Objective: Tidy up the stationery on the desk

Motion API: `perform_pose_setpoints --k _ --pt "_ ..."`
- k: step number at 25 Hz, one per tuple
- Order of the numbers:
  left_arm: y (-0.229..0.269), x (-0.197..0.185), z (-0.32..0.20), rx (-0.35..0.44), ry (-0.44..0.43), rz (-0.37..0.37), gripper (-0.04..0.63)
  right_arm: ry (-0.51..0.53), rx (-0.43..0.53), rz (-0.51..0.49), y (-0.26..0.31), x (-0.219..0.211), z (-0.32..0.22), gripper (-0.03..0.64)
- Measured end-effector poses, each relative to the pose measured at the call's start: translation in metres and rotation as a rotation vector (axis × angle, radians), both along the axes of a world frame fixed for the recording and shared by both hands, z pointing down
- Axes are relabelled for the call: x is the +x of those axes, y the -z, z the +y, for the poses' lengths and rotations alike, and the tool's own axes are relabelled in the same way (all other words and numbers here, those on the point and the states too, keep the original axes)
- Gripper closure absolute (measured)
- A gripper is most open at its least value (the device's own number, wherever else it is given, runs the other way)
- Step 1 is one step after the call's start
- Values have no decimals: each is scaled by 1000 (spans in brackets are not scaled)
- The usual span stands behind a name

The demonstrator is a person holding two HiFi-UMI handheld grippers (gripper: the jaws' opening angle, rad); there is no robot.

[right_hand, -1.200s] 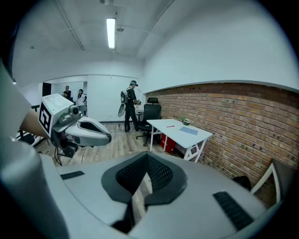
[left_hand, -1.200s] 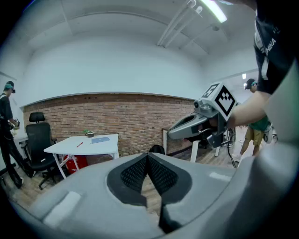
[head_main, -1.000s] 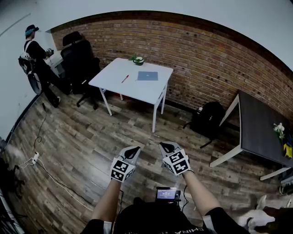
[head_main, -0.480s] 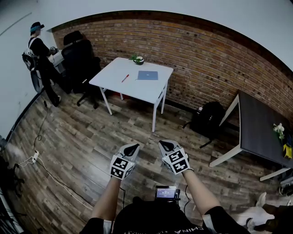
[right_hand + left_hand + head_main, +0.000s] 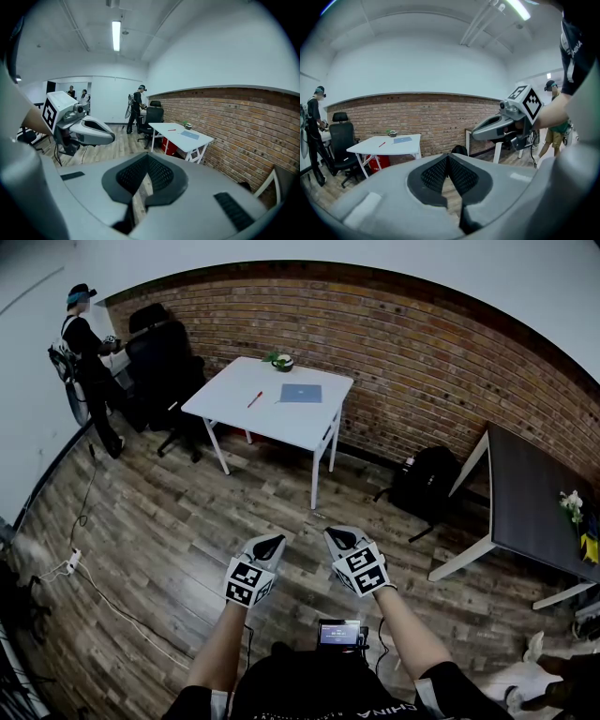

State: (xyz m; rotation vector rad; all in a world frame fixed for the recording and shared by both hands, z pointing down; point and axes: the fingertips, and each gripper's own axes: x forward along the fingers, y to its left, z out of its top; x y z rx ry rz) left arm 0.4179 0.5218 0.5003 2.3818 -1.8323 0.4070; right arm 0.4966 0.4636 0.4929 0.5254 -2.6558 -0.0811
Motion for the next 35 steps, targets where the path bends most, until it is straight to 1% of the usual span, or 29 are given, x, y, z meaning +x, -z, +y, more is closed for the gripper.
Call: perform_pose_setpoints --k 15,21,25,29,35 --pt "-5 26 -17 -10 37 -14 589 28 -13 -6 -8 34 -21 607" --pt "-14 33 -20 -27 71 -8 589 51 -34 8 -18 47 -27 607" --pt "-24 34 -26 -42 79 -1 589 48 -54 18 -29 51 -36 607" --pt "-32 23 -36 -50 87 8 589 46 -66 29 -38 43 -47 607" --pt "-42 -12 -66 -58 81 22 589 35 -81 45 -48 12 -76 607"
